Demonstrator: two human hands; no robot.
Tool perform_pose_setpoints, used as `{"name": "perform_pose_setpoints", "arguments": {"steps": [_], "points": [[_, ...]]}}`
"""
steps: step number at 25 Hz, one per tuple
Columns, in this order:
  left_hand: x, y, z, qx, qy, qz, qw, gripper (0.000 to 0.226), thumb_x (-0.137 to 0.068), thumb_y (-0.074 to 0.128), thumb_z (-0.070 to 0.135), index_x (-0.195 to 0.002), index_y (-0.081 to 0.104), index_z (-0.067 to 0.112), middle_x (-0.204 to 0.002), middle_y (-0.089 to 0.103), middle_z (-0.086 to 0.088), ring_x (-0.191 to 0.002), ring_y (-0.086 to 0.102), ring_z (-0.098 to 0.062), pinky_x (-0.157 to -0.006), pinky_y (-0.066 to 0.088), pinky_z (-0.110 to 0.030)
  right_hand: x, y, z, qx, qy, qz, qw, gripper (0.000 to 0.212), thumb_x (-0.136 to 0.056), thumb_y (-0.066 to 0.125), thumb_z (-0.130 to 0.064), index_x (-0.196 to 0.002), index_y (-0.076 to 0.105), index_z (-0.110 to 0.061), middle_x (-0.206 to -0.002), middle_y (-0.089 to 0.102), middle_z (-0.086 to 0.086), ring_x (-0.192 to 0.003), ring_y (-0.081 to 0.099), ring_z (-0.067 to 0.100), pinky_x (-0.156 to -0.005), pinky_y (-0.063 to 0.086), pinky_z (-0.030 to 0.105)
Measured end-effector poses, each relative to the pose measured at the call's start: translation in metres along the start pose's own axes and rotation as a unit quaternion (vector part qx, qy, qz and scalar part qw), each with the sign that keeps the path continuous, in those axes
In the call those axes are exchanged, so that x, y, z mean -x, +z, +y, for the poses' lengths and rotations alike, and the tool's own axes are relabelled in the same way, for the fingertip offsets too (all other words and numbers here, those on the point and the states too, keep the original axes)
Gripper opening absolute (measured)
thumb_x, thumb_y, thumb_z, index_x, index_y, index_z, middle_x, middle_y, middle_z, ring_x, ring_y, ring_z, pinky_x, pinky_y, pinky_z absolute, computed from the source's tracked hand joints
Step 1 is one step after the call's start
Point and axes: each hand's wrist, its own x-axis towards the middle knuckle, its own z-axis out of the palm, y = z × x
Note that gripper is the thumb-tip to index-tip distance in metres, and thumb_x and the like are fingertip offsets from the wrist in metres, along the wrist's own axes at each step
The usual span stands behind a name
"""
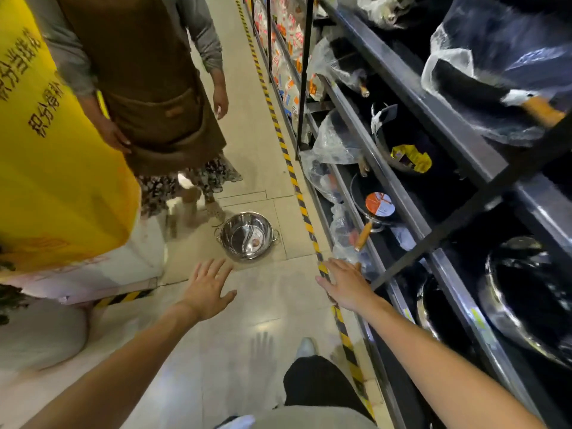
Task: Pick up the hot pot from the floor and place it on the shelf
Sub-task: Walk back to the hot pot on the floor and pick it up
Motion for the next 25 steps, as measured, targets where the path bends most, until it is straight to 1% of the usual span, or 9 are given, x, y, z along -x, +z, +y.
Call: {"name": "perform_pose_setpoints", "arguments": {"steps": [3,5,8,12,16,20,22,25], "points": [[-0.063,-0.015,0.004,0.019,0.002,-0.008,1.000,0.072,-0.096,0.038,0.058,-0.155,0.021,0.022,-0.166,0.015,-0.003,-0.153,0.007,-0.028,-0.123,0.000,-0.045,-0.062,-0.029,0.013,-0.007,0.003,-0.015,1.000,0.067,-0.101,0.041,-0.056,-0.154,0.038,-0.015,-0.162,0.034,0.007,-0.149,0.025,0.024,-0.118,0.021,0.039],[-0.101,-0.028,0.005,0.034,0.002,-0.028,0.999,0.072,-0.096,0.039,0.057,-0.155,0.021,0.021,-0.166,0.015,-0.004,-0.153,0.007,-0.028,-0.123,0.000,-0.046,-0.099,-0.048,0.015,-0.016,0.013,-0.027,0.999,0.066,-0.102,0.042,-0.055,-0.153,0.039,-0.014,-0.160,0.037,0.008,-0.148,0.028,0.026,-0.117,0.024,0.039],[-0.163,-0.039,-0.003,0.040,0.002,-0.039,0.998,0.074,-0.095,0.038,0.058,-0.156,0.018,0.022,-0.166,0.013,-0.003,-0.153,0.006,-0.028,-0.124,0.001,-0.046,-0.157,-0.068,0.013,-0.030,0.028,-0.041,0.998,0.066,-0.102,0.042,-0.054,-0.155,0.036,-0.015,-0.163,0.032,0.007,-0.151,0.024,0.025,-0.119,0.022,0.039],[-0.240,-0.045,-0.018,0.035,0.010,-0.076,0.996,0.077,-0.095,0.037,0.058,-0.158,0.014,0.020,-0.167,0.010,-0.007,-0.153,0.004,-0.029,-0.124,0.001,-0.047,-0.222,-0.077,0.003,-0.039,0.046,-0.043,0.997,0.065,-0.102,0.041,-0.053,-0.157,0.033,-0.018,-0.164,0.029,0.005,-0.152,0.022,0.024,-0.120,0.022,0.039],[-0.308,-0.047,-0.031,0.018,0.015,-0.107,0.994,0.078,-0.096,0.033,0.058,-0.158,0.009,0.017,-0.167,0.004,-0.011,-0.154,0.000,-0.031,-0.123,0.000,-0.047,-0.288,-0.080,-0.013,-0.036,0.054,-0.046,0.997,0.062,-0.103,0.045,-0.049,-0.154,0.038,-0.017,-0.161,0.035,0.005,-0.150,0.026,0.024,-0.120,0.023,0.036],[-0.362,-0.044,-0.059,0.056,-0.013,-0.119,0.991,0.077,-0.095,0.036,0.057,-0.158,0.016,0.017,-0.167,0.008,-0.010,-0.153,0.005,-0.031,-0.122,0.005,-0.047,-0.362,-0.085,-0.021,-0.035,0.052,-0.086,0.994,0.059,-0.102,0.048,-0.045,-0.151,0.041,-0.014,-0.157,0.040,0.008,-0.146,0.032,0.027,-0.118,0.029,0.040],[-0.392,-0.039,-0.079,0.072,-0.054,-0.138,0.986,0.076,-0.095,0.037,0.056,-0.157,0.016,0.018,-0.167,0.009,-0.009,-0.153,0.006,-0.032,-0.123,0.007,-0.047,-0.409,-0.085,-0.021,-0.030,0.042,-0.114,0.992,0.057,-0.102,0.047,-0.044,-0.151,0.042,-0.014,-0.154,0.043,0.008,-0.143,0.035,0.028,-0.116,0.031,0.040],[-0.435,-0.024,-0.113,0.105,-0.128,-0.154,0.974,0.076,-0.095,0.039,0.053,-0.157,0.012,0.018,-0.167,0.009,-0.010,-0.152,0.007,-0.033,-0.123,0.006,-0.047,-0.485,-0.072,-0.016,-0.031,0.045,-0.175,0.983,0.060,-0.102,0.046,-0.045,-0.154,0.036,-0.018,-0.157,0.041,0.007,-0.145,0.033,0.027,-0.117,0.029,0.041]]}}
